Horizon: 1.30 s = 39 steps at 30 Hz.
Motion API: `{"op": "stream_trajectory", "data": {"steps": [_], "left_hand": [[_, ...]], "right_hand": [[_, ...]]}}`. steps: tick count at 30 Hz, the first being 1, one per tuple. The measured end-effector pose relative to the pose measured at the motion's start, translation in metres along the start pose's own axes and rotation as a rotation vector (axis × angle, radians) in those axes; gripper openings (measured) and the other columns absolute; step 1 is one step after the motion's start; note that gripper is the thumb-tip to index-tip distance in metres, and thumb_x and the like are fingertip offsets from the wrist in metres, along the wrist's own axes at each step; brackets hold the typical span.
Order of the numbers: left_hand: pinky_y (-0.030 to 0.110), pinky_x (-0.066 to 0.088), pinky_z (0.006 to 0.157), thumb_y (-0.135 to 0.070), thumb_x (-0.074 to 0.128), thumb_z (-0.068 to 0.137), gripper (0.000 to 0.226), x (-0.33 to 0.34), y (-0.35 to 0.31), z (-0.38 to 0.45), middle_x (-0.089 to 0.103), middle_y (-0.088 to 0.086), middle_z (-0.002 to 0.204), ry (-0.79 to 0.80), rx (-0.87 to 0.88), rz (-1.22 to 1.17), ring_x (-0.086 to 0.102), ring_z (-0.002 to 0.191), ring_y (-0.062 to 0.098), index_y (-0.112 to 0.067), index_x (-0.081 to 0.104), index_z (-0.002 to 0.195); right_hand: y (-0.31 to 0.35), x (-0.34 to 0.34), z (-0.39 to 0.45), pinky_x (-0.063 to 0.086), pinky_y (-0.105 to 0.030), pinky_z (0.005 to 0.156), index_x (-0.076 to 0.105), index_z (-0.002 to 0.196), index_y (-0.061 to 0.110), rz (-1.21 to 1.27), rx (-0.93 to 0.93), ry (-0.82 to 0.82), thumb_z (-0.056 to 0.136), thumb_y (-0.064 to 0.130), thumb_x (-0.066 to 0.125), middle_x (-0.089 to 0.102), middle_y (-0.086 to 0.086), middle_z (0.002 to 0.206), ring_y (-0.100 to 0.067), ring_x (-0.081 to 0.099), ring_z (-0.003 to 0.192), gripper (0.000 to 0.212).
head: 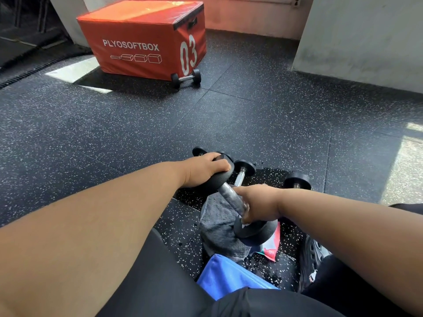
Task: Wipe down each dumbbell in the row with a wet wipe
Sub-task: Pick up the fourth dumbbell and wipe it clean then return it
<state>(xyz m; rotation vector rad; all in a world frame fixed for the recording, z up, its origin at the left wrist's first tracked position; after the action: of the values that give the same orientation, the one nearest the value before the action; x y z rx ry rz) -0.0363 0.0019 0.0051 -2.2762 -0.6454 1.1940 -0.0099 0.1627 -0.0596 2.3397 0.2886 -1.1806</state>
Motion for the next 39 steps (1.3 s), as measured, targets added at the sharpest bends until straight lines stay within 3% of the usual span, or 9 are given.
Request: {"op": "stream_trajectory", "data": {"steps": [2,5,9,13,17,25,30,33,39], "left_hand": [[0.041,0.047,0.103,-0.071,0.052,0.074,0.084,0.001,-0.001,0.000,0.060,0.004,0.141,0.003,0.002,-0.001,0.061,0.119,0.026,-0.043,0.047,0.153],[0.042,0.048,0.105,-0.073,0.053,0.074,0.084,0.000,0.001,0.000,0.060,0.004,0.139,-0.003,-0.001,0.001,0.062,0.117,0.026,-0.046,0.047,0.153],[0.039,0.051,0.100,-0.074,0.054,0.072,0.085,-0.001,0.004,0.002,0.061,0.004,0.137,-0.005,-0.006,-0.024,0.064,0.115,0.026,-0.046,0.048,0.152],[0.047,0.054,0.102,-0.078,0.056,0.067,0.070,0.001,0.005,0.006,0.068,0.004,0.124,0.001,-0.017,-0.055,0.068,0.109,0.027,-0.048,0.059,0.131],[0.047,0.055,0.098,-0.080,0.056,0.066,0.065,0.002,0.006,0.007,0.070,0.005,0.119,0.004,-0.022,-0.061,0.069,0.105,0.029,-0.047,0.061,0.121],[0.052,0.043,0.114,-0.086,0.050,0.061,0.109,0.001,0.002,0.001,0.051,0.007,0.154,-0.001,-0.018,0.043,0.055,0.129,0.032,-0.047,0.036,0.161],[0.043,0.050,0.103,-0.081,0.052,0.064,0.094,0.001,0.004,-0.001,0.061,0.004,0.136,-0.002,-0.020,0.022,0.063,0.116,0.026,-0.044,0.048,0.150],[0.036,0.049,0.081,-0.073,0.053,0.071,0.066,0.000,0.003,-0.001,0.067,0.004,0.123,0.013,-0.031,-0.025,0.067,0.104,0.024,-0.044,0.056,0.129],[0.035,0.044,0.086,-0.073,0.052,0.072,0.092,-0.001,0.003,-0.002,0.055,0.002,0.135,0.001,-0.031,-0.011,0.059,0.119,0.027,-0.043,0.042,0.158]], "right_hand": [[-0.007,0.002,0.002,0.055,-0.034,0.094,0.052,0.135,0.048,0.047,0.013,0.067,0.074,0.041,0.089,0.075,0.010,0.105,-0.016,0.070,0.098,0.071],[-0.005,0.003,0.000,0.049,-0.025,0.079,0.057,0.132,0.047,0.132,-0.004,0.095,0.074,0.031,0.093,0.071,0.014,0.091,-0.009,0.067,0.085,0.070],[0.007,-0.001,0.001,0.042,-0.024,0.080,0.058,0.124,0.042,0.032,0.035,-0.037,0.075,0.028,0.087,0.063,0.014,0.095,-0.020,0.066,0.099,0.059],[0.009,0.008,0.006,0.053,-0.030,0.081,0.058,0.123,0.034,0.026,0.132,-0.178,0.063,0.031,0.084,0.064,0.010,0.093,-0.026,0.067,0.094,0.065],[0.003,0.014,0.011,0.052,-0.031,0.085,0.059,0.112,0.030,0.068,0.100,-0.047,0.068,0.027,0.086,0.066,0.008,0.096,-0.021,0.063,0.091,0.052],[0.005,0.015,0.015,0.050,-0.034,0.105,0.062,0.138,0.029,0.017,-0.033,0.175,0.079,0.027,0.083,0.069,0.006,0.121,-0.018,0.064,0.113,0.063],[0.012,0.006,0.011,0.044,-0.029,0.078,0.055,0.114,0.031,-0.133,0.000,-0.088,0.073,0.035,0.081,0.057,0.012,0.090,-0.025,0.064,0.095,0.049],[0.011,0.005,0.008,0.043,-0.030,0.074,0.054,0.123,0.035,-0.134,0.062,-0.195,0.071,0.035,0.075,0.055,0.010,0.086,-0.032,0.069,0.099,0.056],[0.014,0.007,0.007,0.040,-0.024,0.084,0.056,0.128,0.033,-0.047,-0.010,-0.016,0.077,0.027,0.083,0.060,0.009,0.104,-0.023,0.064,0.108,0.058]]}}
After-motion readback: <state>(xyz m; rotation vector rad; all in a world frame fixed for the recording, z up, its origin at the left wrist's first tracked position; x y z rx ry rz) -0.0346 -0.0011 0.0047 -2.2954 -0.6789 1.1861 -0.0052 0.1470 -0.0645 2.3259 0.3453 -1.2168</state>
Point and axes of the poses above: each hand's wrist, its own z-axis towards the middle knuckle, its own x-axis out of the palm, y = z × x, the point moved 8 cm from there along z, towards the middle knuckle
